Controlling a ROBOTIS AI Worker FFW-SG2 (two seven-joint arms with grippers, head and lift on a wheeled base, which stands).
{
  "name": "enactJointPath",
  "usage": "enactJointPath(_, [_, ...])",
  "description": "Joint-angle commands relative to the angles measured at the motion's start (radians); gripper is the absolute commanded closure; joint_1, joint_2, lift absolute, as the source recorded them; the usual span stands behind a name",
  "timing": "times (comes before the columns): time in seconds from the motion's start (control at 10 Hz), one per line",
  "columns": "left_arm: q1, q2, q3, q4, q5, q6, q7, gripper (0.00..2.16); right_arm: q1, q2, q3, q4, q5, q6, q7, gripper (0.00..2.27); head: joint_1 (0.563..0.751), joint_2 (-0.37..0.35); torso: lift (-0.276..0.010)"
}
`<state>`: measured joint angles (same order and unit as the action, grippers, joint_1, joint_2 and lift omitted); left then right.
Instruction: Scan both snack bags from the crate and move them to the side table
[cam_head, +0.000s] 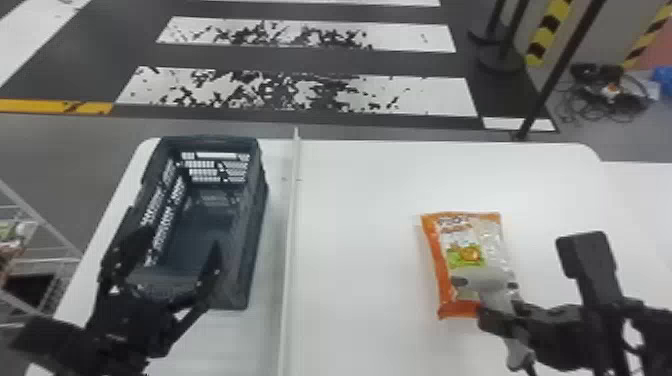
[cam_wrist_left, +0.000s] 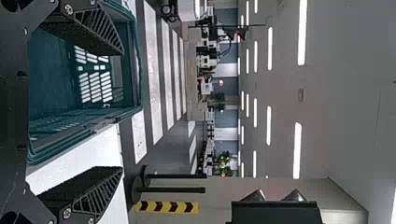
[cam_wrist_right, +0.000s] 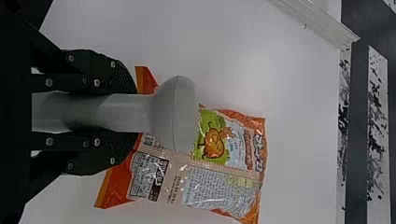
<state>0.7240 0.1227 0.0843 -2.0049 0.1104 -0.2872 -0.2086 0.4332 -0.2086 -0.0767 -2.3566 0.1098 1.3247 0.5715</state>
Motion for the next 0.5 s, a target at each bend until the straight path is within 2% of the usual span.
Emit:
enactJointPath(0.0, [0.0, -0.001, 0.0, 0.0, 0.0, -0.002, 0.0, 0.12, -0.001, 0.0, 0.0, -0.001, 0.002, 0.0, 0.001, 2.25, 0.695, -0.002, -0.075])
enactJointPath(0.2, [0.002, -0.001, 0.002, -0.001, 0.0, -0.002, 0.0, 0.12, 0.012, 0.0, -0.049, -0.044, 0.002, 0.003, 0.001, 2.26, 0.695, -0.007, -0.075])
enactJointPath(0.4, [0.002, -0.001, 0.002, 0.0, 0.0, -0.005, 0.0, 0.12, 0.013, 0.0, -0.137, -0.055, -0.013, -0.009, -0.001, 2.25, 0.695, -0.046, -0.075])
